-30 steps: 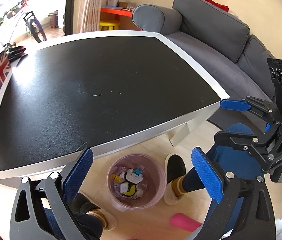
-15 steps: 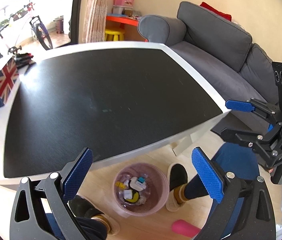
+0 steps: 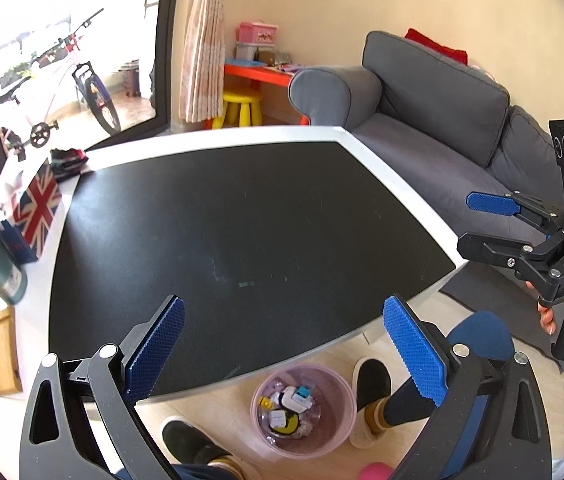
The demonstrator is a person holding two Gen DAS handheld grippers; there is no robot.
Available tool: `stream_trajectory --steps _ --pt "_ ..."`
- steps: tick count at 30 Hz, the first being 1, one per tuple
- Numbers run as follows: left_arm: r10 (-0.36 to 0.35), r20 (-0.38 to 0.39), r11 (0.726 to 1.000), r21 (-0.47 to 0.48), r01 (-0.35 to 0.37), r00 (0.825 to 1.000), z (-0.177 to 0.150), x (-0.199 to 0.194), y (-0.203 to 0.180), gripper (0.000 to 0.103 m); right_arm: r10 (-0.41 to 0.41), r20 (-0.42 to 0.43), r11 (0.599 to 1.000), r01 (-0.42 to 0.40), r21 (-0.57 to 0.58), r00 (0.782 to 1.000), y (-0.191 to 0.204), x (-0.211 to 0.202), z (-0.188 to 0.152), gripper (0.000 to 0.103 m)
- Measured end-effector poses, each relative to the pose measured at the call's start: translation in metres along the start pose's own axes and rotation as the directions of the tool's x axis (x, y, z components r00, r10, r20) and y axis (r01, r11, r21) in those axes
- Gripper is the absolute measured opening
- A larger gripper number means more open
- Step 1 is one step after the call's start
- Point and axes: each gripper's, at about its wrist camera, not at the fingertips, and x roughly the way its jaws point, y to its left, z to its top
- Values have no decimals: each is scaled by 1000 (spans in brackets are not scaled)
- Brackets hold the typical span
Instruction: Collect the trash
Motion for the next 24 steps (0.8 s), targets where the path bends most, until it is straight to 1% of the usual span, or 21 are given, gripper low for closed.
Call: stream_trajectory --steps 5,7,14,20,24 --pt "20 24 1000 9 -20 1000 12 -4 3 96 -4 26 1000 4 -11 1000 0 -4 13 100" --pt "13 30 1000 17 -14 999 15 -5 3 96 1 31 1000 0 -10 1000 0 -5 16 100" --pt "63 25 997 44 -64 998 18 -3 -1 97 7 31 1000 -6 -30 999 2 -1 19 100" --pt "11 11 1000 -29 -10 1000 18 2 10 97 5 31 999 -4 -33 1000 3 -1 18 100" --pt "12 7 999 -50 -11 1000 17 5 13 97 1 28 999 0 -32 1000 2 0 19 100"
